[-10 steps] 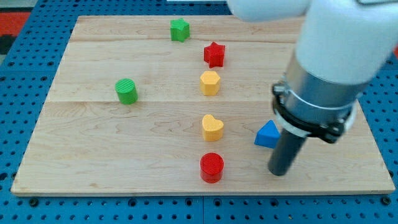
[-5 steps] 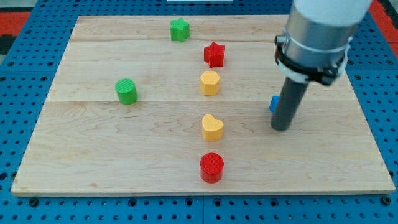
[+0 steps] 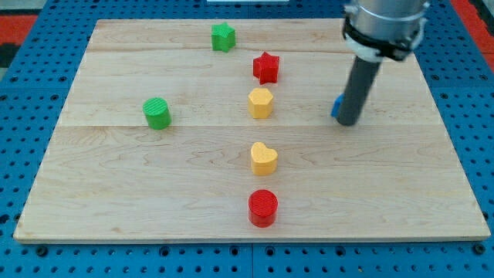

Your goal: Place the blue triangle to the top right

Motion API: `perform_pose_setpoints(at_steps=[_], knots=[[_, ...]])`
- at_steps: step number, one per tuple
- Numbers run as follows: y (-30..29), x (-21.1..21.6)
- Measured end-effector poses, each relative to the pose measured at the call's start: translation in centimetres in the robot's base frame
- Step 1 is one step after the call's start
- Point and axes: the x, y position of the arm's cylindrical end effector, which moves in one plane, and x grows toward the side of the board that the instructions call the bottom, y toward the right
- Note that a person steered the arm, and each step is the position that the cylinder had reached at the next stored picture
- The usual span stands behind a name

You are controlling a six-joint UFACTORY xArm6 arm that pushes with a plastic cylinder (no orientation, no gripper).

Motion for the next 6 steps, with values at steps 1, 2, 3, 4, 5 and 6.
perform_pose_setpoints(at_steps=[1, 2, 3, 4, 5, 6], knots=[[0.4, -2.9], [0.6, -0.1], [1.3, -2.4], [0.4, -6.3], [0.4, -6.7], [0.4, -6.1]])
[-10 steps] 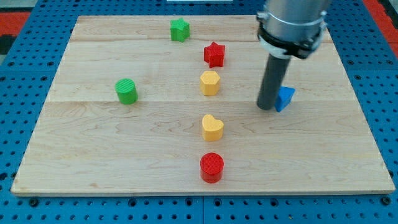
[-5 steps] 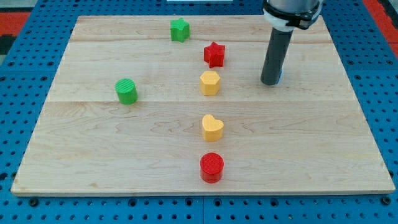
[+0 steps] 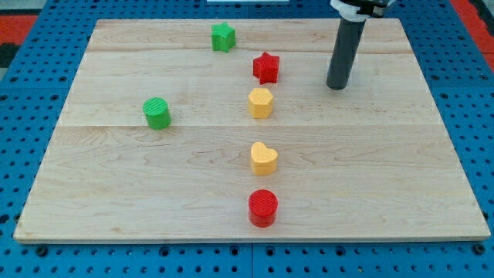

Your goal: Place the blue triangle to the top right

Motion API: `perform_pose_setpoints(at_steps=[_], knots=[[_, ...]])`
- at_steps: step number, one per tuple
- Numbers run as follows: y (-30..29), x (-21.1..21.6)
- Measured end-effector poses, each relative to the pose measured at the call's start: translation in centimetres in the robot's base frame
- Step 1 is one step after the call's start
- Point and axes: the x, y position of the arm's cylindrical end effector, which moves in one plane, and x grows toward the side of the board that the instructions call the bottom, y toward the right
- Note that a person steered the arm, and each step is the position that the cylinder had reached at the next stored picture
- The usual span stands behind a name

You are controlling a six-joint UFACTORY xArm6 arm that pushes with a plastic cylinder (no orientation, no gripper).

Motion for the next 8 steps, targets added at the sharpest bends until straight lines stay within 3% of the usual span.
perform_pose_setpoints(at_steps=[2, 5, 6, 7, 8], knots=[[4.0, -3.3], [2.2, -10.6], [3.2, -9.5], [6.1, 1.9], [3.0, 11.9]])
